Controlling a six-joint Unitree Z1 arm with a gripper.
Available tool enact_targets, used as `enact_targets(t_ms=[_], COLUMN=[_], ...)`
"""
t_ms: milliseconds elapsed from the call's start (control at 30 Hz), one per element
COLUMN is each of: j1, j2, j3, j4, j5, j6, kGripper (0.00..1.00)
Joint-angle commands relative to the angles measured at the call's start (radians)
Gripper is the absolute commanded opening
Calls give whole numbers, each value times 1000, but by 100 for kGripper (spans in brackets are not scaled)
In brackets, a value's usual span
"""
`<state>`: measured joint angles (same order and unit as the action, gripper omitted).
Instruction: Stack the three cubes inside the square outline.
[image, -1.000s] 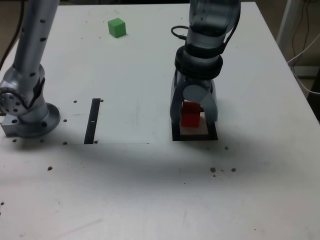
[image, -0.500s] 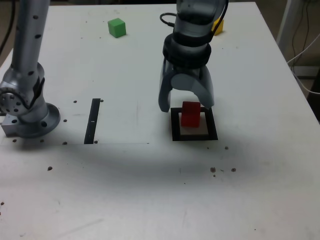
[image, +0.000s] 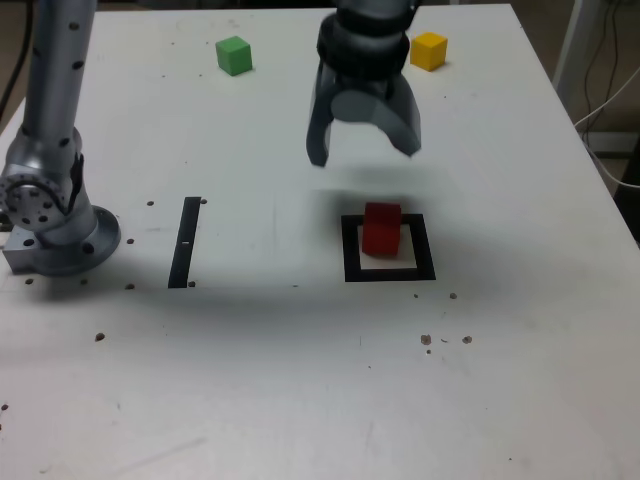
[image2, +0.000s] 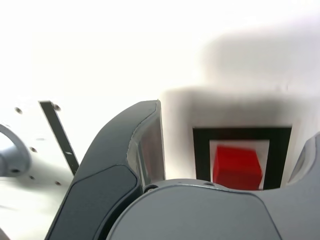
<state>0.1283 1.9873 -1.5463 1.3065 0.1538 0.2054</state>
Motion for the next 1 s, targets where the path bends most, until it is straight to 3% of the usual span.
enact_targets(t_ms=[0,133,467,633,967], j1=[28,83,204,251,326], j2=[12,30,54,108,211], j3=[-30,-76,-200,-313,-512], j4=[11,29,58,91,157], j5=[0,-3,40,40,15], j6=[31,85,231,321,377], kGripper=[99,99,100,100,99])
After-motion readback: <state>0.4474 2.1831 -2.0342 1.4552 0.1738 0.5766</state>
